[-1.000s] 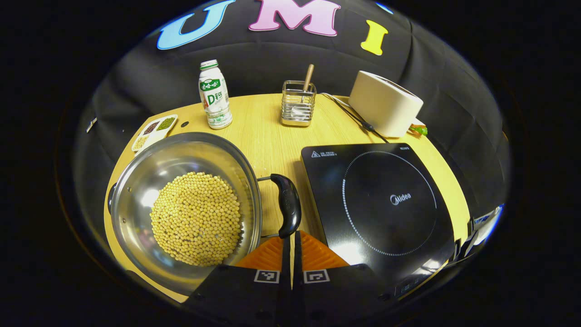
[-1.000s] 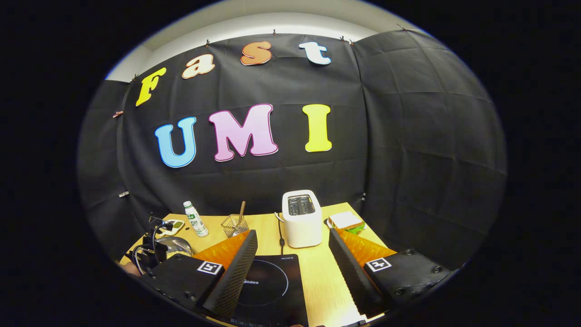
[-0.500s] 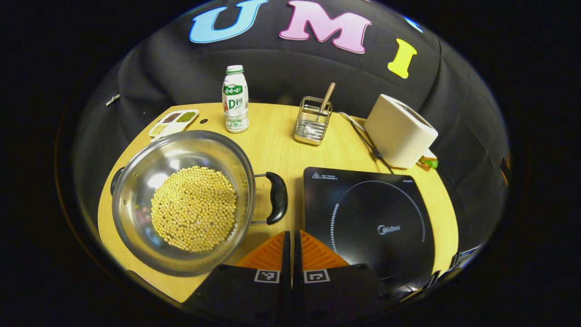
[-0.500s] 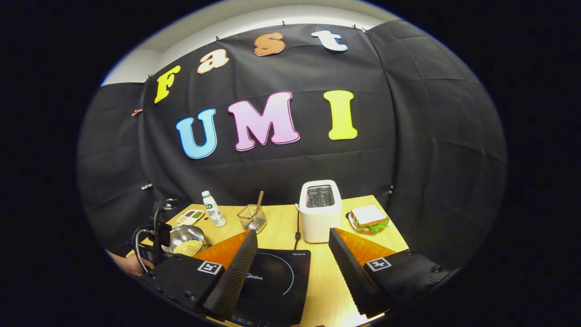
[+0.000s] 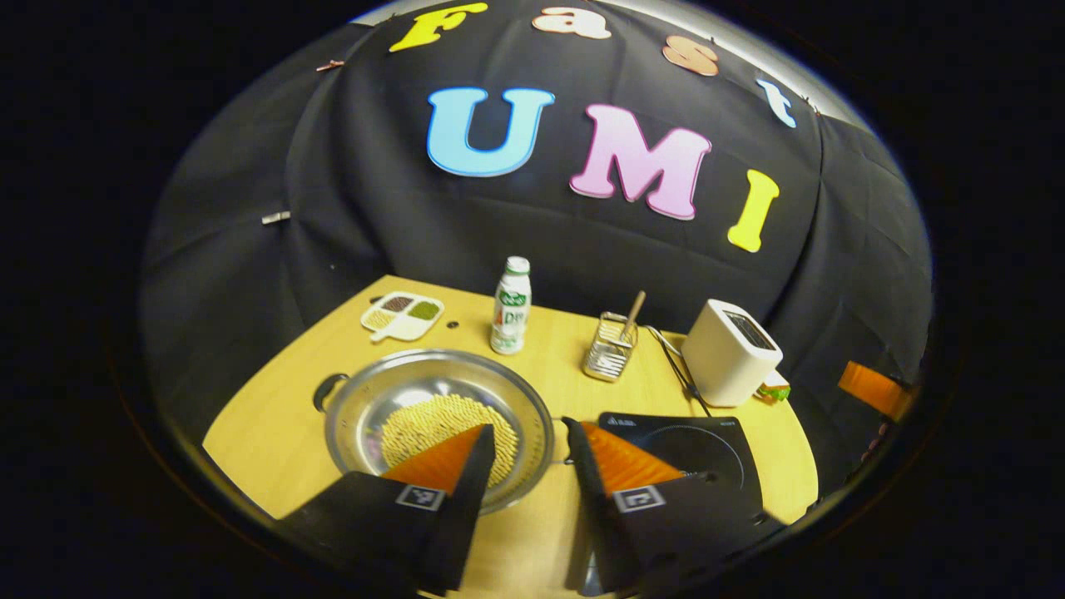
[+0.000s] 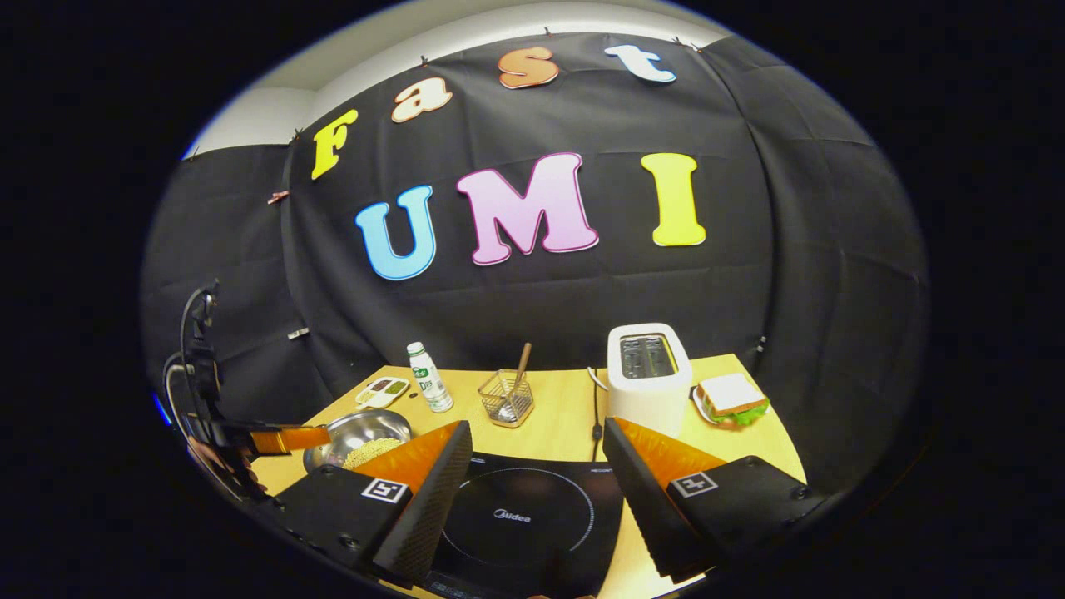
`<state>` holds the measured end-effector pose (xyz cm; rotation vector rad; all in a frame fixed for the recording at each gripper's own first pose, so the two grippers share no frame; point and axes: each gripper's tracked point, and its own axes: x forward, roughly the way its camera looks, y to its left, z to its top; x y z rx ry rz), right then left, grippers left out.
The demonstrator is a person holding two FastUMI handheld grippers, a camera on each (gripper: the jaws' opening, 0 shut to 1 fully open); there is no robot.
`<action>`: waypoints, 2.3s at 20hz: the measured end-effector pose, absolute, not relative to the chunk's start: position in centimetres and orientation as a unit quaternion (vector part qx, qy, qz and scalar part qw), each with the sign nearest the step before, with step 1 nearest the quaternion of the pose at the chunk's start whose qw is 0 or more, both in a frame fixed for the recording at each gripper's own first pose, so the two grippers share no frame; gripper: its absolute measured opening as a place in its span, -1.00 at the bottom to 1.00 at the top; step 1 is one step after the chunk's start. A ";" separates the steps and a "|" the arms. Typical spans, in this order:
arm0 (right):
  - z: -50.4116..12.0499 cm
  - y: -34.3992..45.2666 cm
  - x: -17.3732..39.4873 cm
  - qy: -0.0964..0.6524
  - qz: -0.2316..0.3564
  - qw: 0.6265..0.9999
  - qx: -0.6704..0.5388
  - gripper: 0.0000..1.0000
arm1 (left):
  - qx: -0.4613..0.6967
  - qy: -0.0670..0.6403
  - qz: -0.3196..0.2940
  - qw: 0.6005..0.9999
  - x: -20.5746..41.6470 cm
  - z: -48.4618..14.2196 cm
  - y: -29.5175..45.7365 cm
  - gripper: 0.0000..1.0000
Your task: First push the handle of the pot to place it horizontally, then grasp the pot with both hands and set it on the induction cooktop.
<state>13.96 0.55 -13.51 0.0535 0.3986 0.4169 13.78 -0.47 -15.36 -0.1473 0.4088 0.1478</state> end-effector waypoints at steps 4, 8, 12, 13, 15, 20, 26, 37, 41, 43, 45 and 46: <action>-15.6 6.4 14.1 0.240 0.217 0.946 0.033 0.97 | -0.051 0.194 0.089 0.976 13.0 -14.4 5.5 0.92; -17.8 14.1 14.2 0.285 0.237 0.927 0.057 0.97 | -0.046 0.208 0.079 0.974 13.0 -15.8 11.7 0.90; -23.1 19.9 14.0 0.340 0.245 0.908 0.024 0.97 | -0.034 0.218 0.063 0.973 14.7 -17.7 17.8 0.91; -24.9 20.9 13.9 0.360 0.244 0.900 0.020 0.97 | -0.031 0.220 0.058 0.973 15.2 -18.3 19.1 0.91; -28.2 22.6 13.8 0.396 0.242 0.885 0.017 0.98 | -0.017 0.227 0.045 0.973 16.2 -19.7 21.2 0.91; -34.1 23.3 13.8 0.455 0.202 0.867 0.030 0.99 | -0.016 0.246 0.013 0.969 19.1 -23.8 24.0 0.90; -37.0 24.7 14.1 0.466 0.188 0.864 0.038 0.98 | -0.068 0.294 -0.032 0.953 21.1 -29.6 24.4 0.91; -40.3 24.6 13.8 0.489 0.156 0.858 0.022 0.39 | -0.100 0.332 -0.082 0.934 21.1 -32.5 23.6 0.32; -40.7 24.1 13.7 0.492 0.136 0.860 0.017 0.19 | -0.101 0.336 -0.084 0.933 21.0 -32.6 23.8 0.29; -40.7 24.1 13.7 0.494 0.124 0.860 0.026 0.12 | -0.107 0.334 -0.076 0.934 21.2 -32.7 23.8 0.24; -40.8 24.2 13.4 0.495 0.129 0.859 0.021 0.04 | -0.106 0.333 -0.072 0.934 21.0 -32.5 23.8 0.17; -40.8 24.2 13.2 0.493 0.132 0.860 0.012 0.05 | -0.106 0.336 -0.069 0.933 20.8 -32.5 23.8 0.13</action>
